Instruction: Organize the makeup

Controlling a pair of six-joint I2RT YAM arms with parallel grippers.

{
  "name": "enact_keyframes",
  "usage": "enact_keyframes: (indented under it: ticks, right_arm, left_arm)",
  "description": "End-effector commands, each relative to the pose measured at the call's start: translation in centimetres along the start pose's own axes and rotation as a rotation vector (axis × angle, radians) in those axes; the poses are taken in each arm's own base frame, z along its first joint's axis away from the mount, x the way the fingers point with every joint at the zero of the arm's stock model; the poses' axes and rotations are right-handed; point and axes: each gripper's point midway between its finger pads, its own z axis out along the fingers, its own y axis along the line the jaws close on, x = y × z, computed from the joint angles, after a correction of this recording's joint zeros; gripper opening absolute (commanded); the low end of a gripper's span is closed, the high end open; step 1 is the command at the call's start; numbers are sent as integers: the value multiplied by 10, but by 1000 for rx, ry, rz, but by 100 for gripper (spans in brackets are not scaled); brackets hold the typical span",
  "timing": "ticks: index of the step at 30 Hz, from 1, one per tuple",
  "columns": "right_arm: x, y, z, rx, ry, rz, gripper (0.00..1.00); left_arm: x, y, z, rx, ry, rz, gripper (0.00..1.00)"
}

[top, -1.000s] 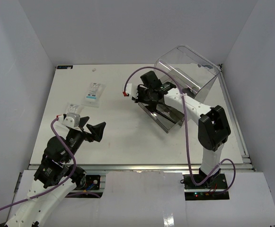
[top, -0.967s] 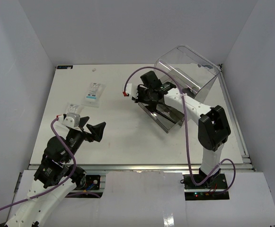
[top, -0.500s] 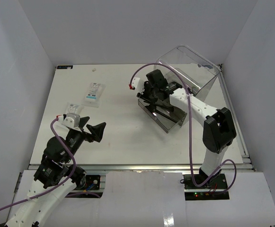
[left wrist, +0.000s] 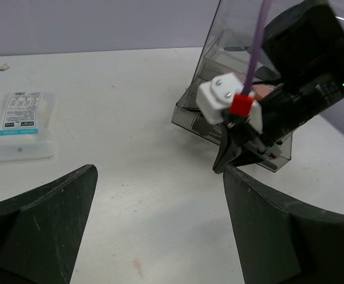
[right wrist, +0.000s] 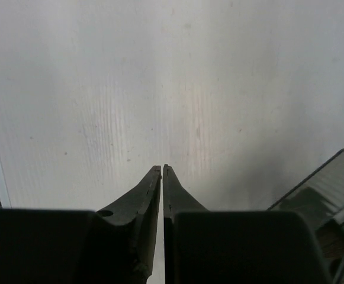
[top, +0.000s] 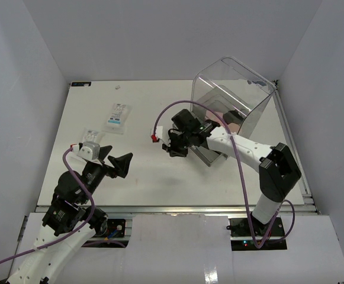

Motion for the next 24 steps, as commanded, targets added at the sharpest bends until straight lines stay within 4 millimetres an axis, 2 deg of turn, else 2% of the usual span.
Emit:
enact_keyframes:
  ticks: [1, 5, 7, 11, 14, 19, 24]
  right_arm:
    - [45, -17, 19, 159, 177, 135, 10]
    - [75, -49, 10, 402, 287, 164, 13]
    - [83, -57, 4, 466, 328, 161, 14]
    - [108, -82, -21, 678, 455, 133, 17]
    - [111, -98, -38, 771, 480, 126, 18]
    - [111, -121, -59, 833, 467, 163, 20]
    - [120, -137, -73, 862, 475, 195, 23]
  left_arm:
    - [-2, 0, 0, 2, -15, 6, 98]
    - [-3, 0, -1, 1, -18, 6, 98]
    - [-4, 1, -1, 0, -21, 6, 98]
    - [-4, 0, -2, 6, -22, 9, 98]
    - [-5, -1, -2, 9, -26, 8, 98]
    - [-4, -2, -1, 14, -23, 10, 98]
    - [-1, -7, 1, 43, -12, 10, 98]
